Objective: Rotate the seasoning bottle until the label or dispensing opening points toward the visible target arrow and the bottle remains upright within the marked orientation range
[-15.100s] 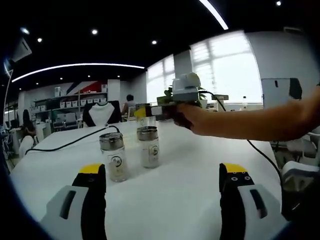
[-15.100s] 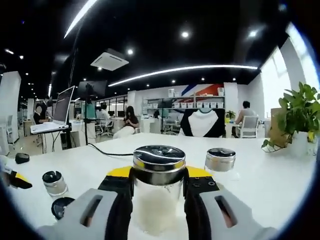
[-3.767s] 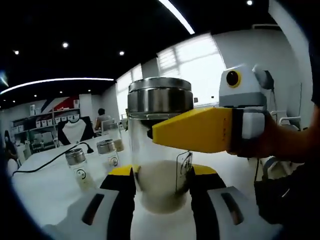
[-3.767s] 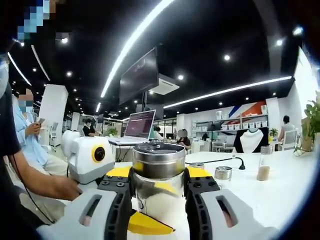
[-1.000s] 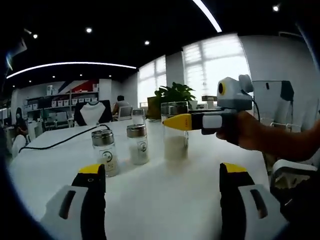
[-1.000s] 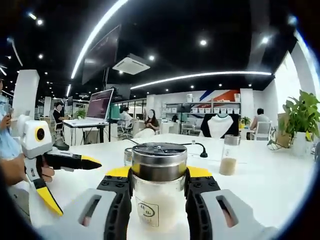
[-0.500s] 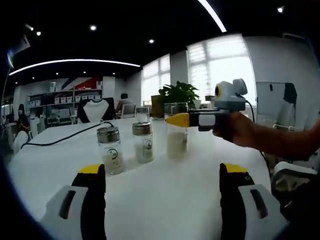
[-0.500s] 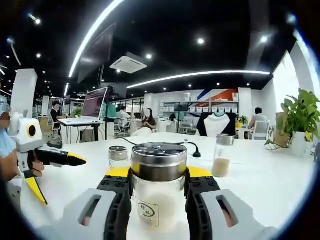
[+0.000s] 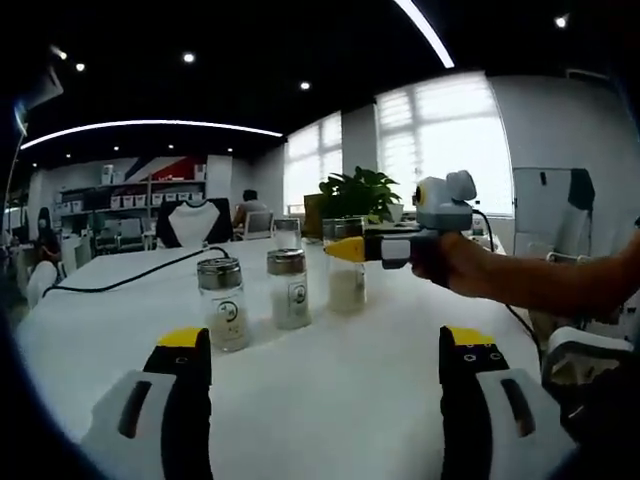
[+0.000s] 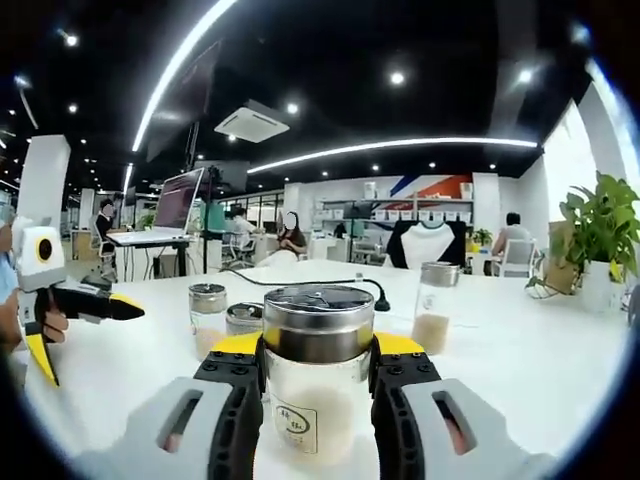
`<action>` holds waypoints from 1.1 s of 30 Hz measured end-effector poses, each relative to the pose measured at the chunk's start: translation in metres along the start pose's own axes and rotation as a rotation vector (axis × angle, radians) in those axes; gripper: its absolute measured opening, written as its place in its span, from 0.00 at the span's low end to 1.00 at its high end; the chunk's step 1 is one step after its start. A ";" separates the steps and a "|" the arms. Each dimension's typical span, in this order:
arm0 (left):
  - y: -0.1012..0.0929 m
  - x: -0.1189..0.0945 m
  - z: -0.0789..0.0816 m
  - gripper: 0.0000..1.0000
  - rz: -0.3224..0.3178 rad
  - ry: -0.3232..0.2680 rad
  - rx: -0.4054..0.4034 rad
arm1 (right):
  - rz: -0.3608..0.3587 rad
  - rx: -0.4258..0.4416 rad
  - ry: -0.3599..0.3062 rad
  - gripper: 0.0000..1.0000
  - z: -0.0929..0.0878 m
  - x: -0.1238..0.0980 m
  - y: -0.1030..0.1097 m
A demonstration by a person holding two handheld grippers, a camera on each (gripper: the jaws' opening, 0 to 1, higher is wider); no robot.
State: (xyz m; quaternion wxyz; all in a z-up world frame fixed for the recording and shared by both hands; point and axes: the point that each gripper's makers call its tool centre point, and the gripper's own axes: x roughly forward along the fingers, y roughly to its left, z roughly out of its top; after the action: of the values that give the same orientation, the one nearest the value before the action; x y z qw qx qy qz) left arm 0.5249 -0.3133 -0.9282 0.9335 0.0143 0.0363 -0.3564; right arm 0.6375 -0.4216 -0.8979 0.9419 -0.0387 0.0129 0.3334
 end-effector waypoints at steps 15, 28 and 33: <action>0.001 0.001 -0.004 1.00 -0.003 0.009 -0.009 | 0.001 0.034 0.001 0.38 -0.004 0.010 -0.015; -0.004 0.002 -0.003 1.00 -0.012 0.007 -0.008 | 0.057 0.027 0.013 0.38 -0.004 0.016 -0.019; -0.004 0.001 -0.002 1.00 -0.010 0.003 -0.008 | 0.083 0.022 0.015 0.38 -0.004 0.014 -0.018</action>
State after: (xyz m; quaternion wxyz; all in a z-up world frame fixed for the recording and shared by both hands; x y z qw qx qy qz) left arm 0.5227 -0.3165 -0.9307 0.9316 0.0109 0.0393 -0.3611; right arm 0.6594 -0.4269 -0.9017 0.9275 -0.0300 0.0252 0.3717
